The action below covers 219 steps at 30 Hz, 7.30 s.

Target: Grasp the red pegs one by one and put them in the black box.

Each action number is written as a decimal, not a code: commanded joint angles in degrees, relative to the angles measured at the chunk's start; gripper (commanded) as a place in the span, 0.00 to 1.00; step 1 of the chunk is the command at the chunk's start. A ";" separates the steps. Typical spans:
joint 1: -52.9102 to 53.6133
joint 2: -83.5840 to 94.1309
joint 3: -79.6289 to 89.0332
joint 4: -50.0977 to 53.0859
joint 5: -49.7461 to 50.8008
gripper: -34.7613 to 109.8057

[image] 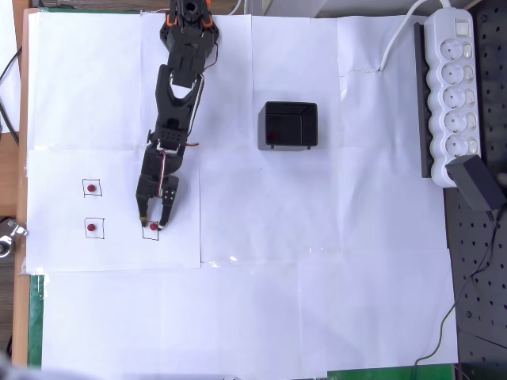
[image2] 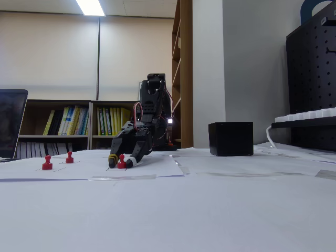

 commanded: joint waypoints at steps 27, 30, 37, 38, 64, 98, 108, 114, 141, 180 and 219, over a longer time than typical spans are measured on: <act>-23.38 -27.60 50.98 130.78 -13.18 0.24; -32.43 -33.49 50.01 130.69 -18.63 0.24; -52.56 -37.00 47.64 130.43 -25.05 0.24; -54.84 -36.91 46.85 129.81 -25.58 0.24; -54.32 -43.07 54.93 125.07 -23.20 0.38; 22.76 -24.26 -19.95 11.51 10.46 0.35; 22.76 -18.90 -17.93 3.87 8.17 0.35; 22.85 -14.94 -16.70 -1.41 7.47 0.35; 22.76 -8.96 -10.37 -3.78 5.71 0.33; 0.53 -37.79 20.48 104.06 10.28 0.24; -59.50 -16.70 53.88 130.52 -19.60 0.40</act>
